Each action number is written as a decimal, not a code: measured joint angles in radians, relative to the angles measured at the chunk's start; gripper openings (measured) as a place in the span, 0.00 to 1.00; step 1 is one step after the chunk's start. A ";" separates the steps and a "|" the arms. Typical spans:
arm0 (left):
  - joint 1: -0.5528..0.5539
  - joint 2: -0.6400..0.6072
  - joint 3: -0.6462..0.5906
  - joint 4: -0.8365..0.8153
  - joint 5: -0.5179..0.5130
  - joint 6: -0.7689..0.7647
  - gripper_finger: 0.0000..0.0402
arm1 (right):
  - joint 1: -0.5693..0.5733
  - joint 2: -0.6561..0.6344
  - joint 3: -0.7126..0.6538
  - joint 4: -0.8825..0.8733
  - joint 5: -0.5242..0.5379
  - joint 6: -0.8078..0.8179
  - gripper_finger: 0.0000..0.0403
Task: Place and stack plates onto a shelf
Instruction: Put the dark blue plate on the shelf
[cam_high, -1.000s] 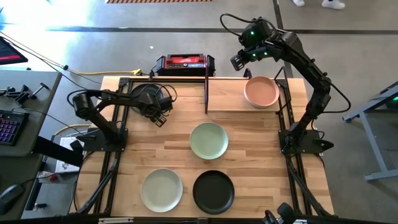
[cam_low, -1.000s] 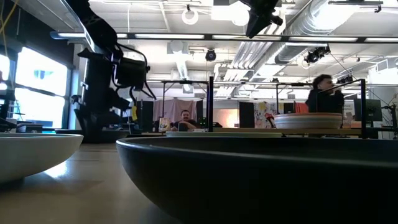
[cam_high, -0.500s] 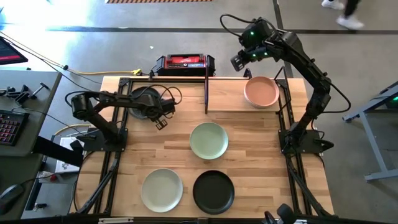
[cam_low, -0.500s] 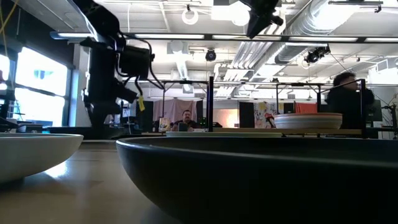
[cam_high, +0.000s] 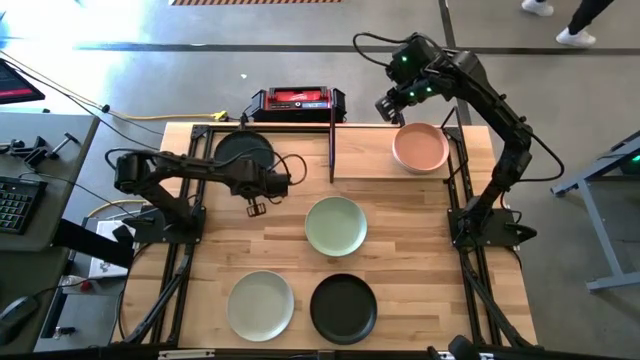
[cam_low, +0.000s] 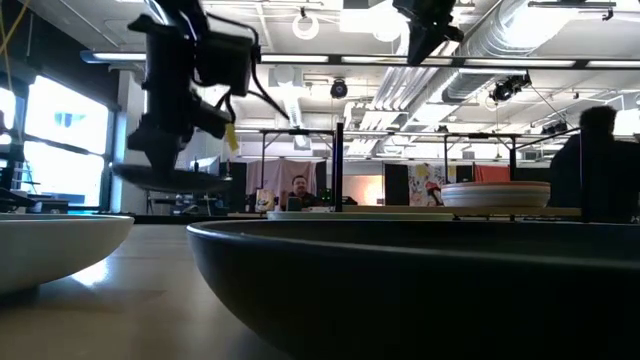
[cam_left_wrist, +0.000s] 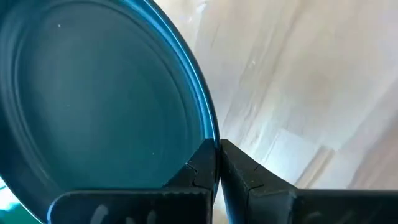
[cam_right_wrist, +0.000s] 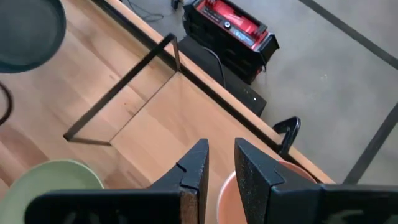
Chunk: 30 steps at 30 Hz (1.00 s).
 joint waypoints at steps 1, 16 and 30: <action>-0.015 0.000 0.012 -0.021 -0.011 0.021 0.00 | 0.006 0.000 0.000 -0.005 0.000 0.000 0.14; -0.224 -0.074 0.170 -0.207 -0.271 0.400 0.00 | 0.211 0.014 0.000 0.039 -0.001 0.117 0.27; -0.390 -0.220 0.196 -0.192 -0.380 0.873 0.00 | 0.426 0.153 0.000 0.297 0.000 0.296 0.30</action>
